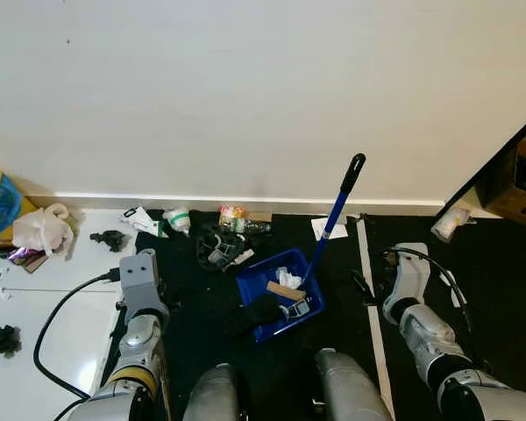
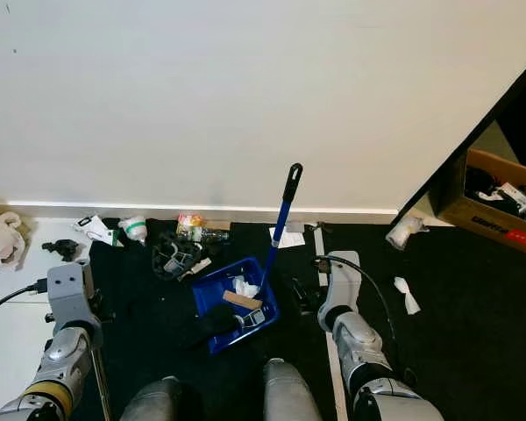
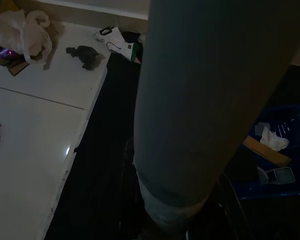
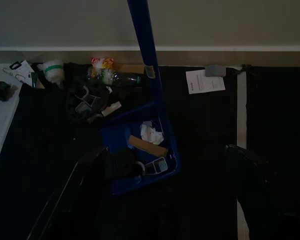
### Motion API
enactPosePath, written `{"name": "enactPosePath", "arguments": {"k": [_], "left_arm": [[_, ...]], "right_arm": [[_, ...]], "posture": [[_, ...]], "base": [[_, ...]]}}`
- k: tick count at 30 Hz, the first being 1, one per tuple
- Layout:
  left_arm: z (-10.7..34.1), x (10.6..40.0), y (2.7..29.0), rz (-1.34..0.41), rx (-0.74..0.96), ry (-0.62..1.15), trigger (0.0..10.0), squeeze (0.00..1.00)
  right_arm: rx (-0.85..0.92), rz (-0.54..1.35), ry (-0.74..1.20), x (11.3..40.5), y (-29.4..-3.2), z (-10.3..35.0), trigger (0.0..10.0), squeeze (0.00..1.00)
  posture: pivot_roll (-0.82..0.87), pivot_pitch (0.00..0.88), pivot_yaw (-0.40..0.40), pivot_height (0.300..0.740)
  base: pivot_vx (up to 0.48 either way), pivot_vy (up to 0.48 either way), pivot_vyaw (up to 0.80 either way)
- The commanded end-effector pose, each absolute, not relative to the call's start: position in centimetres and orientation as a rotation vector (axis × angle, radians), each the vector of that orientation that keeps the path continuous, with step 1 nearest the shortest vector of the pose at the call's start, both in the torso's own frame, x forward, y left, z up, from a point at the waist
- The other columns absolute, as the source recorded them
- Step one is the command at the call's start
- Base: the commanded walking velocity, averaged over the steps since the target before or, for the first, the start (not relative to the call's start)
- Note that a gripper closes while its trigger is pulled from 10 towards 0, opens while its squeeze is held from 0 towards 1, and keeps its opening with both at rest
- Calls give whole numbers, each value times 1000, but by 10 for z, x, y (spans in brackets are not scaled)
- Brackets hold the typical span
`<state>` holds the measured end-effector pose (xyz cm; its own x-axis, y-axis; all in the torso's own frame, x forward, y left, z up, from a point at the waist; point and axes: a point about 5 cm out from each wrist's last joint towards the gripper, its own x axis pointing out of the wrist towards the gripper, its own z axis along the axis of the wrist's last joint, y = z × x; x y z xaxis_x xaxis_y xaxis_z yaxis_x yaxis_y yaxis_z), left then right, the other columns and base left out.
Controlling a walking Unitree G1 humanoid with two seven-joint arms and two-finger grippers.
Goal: Sweep floor
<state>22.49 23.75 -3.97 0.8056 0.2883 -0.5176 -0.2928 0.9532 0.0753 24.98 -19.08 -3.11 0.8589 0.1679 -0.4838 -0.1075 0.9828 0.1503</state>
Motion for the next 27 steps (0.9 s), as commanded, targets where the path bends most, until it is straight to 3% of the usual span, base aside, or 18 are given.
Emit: {"name": "enactPosePath", "arguments": {"k": [1, 27], "left_arm": [[-49, 217, 228, 313, -71, 595, 10000, 0], [-49, 217, 228, 315, -70, 594, 10000, 0]], "right_arm": [[130, 124, 538, 246, -194, -34, 10000, 0], [134, 122, 541, 246, -195, -35, 10000, 0]], "posture": [[14, 98, -47, 740], [14, 100, -46, 740]], "base": [[0, 0, 0], [0, 0, 0]]}}
